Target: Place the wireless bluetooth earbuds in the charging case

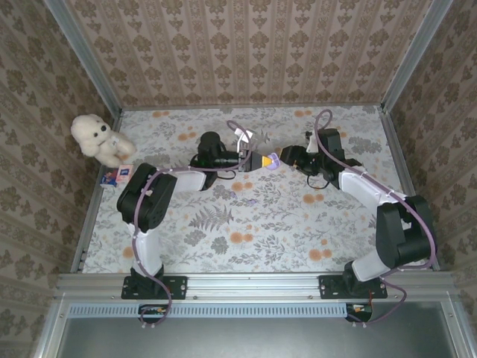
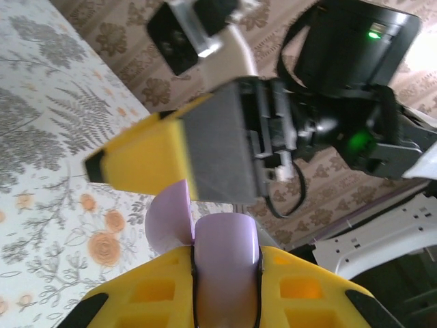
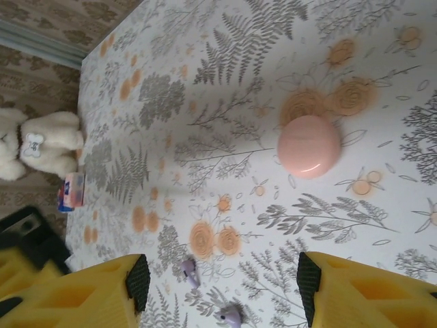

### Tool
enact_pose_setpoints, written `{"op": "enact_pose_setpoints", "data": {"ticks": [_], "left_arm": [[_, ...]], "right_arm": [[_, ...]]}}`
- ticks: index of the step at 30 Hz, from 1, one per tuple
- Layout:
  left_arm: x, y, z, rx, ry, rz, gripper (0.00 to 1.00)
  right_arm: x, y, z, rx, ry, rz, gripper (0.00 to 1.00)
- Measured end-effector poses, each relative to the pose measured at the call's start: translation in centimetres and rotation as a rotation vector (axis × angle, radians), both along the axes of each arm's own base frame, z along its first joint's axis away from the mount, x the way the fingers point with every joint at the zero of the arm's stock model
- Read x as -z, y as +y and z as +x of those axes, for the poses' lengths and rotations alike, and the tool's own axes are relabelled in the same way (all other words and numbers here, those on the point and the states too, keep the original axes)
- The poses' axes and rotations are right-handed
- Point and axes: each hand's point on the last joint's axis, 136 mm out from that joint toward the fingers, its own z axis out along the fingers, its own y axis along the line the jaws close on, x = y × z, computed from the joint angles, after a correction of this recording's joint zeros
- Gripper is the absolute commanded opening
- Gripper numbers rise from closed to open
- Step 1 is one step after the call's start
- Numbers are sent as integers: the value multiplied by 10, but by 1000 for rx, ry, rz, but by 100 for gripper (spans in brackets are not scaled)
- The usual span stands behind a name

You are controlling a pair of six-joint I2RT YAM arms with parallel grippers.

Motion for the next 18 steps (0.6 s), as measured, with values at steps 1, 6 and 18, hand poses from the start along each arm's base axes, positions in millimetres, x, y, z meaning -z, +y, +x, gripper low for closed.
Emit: {"op": "enact_pose_setpoints", "data": {"ticks": [1, 6, 18], "left_arm": [[-3, 0, -2, 7, -8, -4, 0], [-10, 1, -3, 7, -32, -14, 0], [-10, 6, -1, 9, -29, -12, 0]], "right_arm": [[1, 0, 0, 3, 4, 1, 62], [4, 0, -1, 12, 17, 7, 62], [-37, 4, -34, -94, -101, 43, 55]]}}
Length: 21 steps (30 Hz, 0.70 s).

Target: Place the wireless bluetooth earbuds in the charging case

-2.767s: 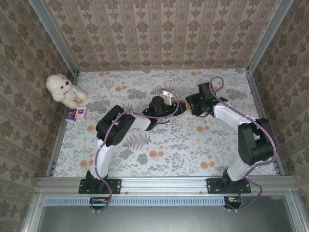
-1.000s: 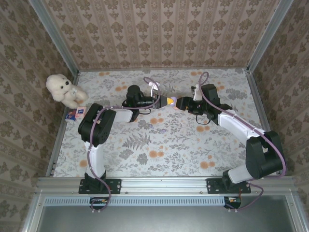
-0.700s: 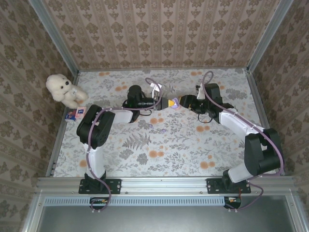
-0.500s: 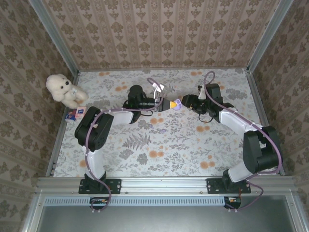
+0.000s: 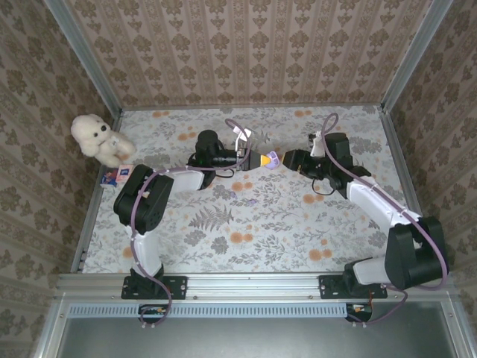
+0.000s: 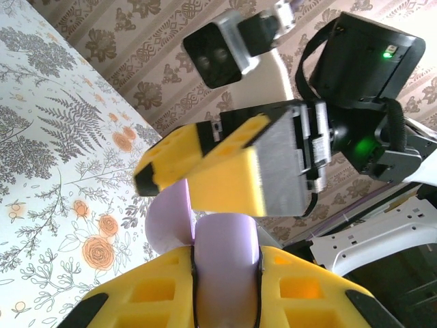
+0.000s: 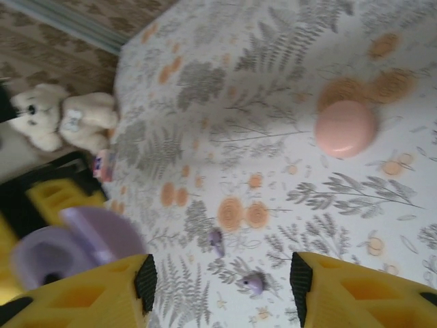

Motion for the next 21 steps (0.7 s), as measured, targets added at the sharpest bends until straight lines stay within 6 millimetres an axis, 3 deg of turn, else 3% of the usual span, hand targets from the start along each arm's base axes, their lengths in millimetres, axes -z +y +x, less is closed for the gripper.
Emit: {"op": "enact_pose_setpoints", "data": {"ticks": [8, 21], "left_arm": [[0, 0, -1, 3, 0, 0, 0], [-3, -3, -2, 11, -4, -3, 0]], "right_arm": [[-11, 13, -9, -91, -26, 45, 49], [0, 16, -9, -104, 4, 43, 47]]}}
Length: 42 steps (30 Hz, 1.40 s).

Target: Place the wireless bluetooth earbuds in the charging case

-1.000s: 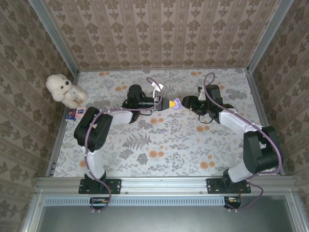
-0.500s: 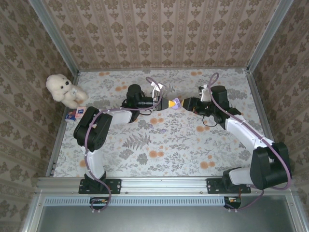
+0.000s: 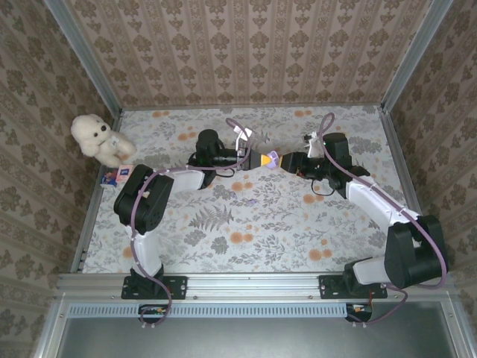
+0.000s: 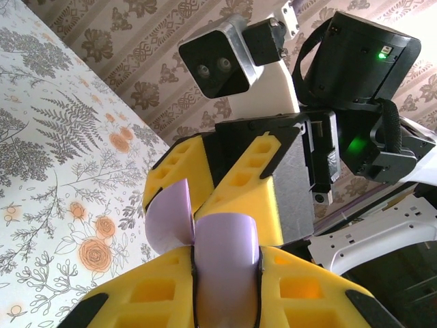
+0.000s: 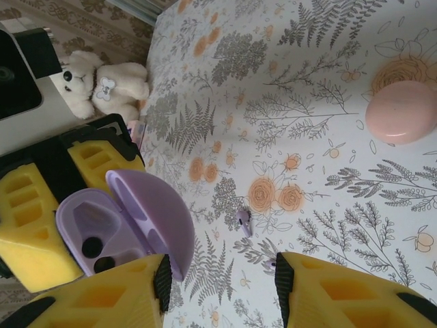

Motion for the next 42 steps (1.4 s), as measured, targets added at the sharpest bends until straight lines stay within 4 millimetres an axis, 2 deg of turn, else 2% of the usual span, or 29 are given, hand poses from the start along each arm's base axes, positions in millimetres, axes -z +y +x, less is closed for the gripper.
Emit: {"op": "enact_pose_setpoints", "data": {"ticks": [8, 17, 21, 25, 27, 31, 35, 42], "left_arm": [[4, 0, 0, -2, 21, 13, 0], [4, -2, 1, -10, 26, 17, 0], [4, -2, 3, -19, 27, 18, 0], [5, -2, 4, -25, 29, 19, 0], [5, -2, 4, -26, 30, 20, 9], [4, -3, 6, -32, 26, 18, 32], [4, -6, 2, -19, 15, 16, 48], [5, -1, 8, -34, 6, 17, 63]], "right_arm": [[7, 5, 4, -10, 21, -2, 45], [4, 11, 10, -20, 18, -1, 38], [2, 12, 12, -22, 16, 0, 30], [-1, 15, 12, -27, 11, 4, 18], [-2, 15, 12, -28, 8, 2, 11], [-2, 16, 12, -33, 7, -3, 0], [-1, 17, 11, -31, 14, -18, 0], [2, 12, 12, -16, 17, -65, 0]]}}
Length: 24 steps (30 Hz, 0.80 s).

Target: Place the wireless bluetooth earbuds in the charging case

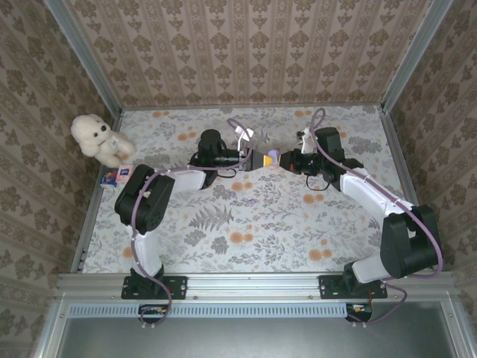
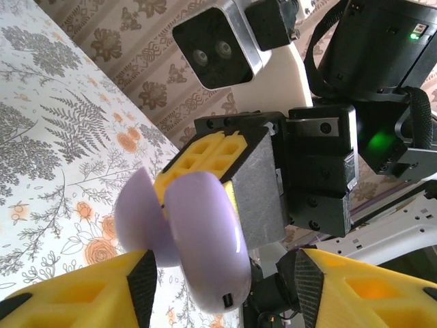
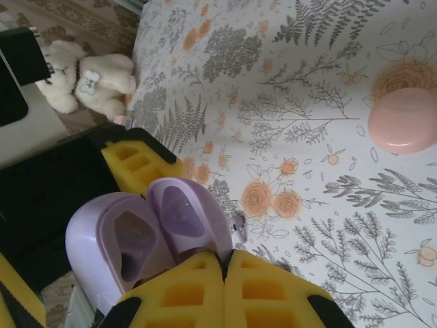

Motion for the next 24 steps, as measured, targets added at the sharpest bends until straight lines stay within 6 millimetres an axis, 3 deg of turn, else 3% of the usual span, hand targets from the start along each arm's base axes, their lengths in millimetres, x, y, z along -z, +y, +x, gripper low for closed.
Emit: {"op": "enact_pose_setpoints", "data": {"ticks": [7, 12, 14, 24], "left_arm": [[1, 36, 23, -82, -21, 126, 74], [-31, 36, 29, -76, -222, 296, 77], [-32, 40, 25, -59, -270, 357, 77], [25, 73, 3, 44, -186, 598, 78]], "right_arm": [[-4, -5, 4, -13, -57, -119, 0], [-21, 4, 9, -70, -187, -260, 0], [-25, 8, 12, -88, -239, -316, 0], [-14, 37, 10, -202, -422, -596, 0]]}}
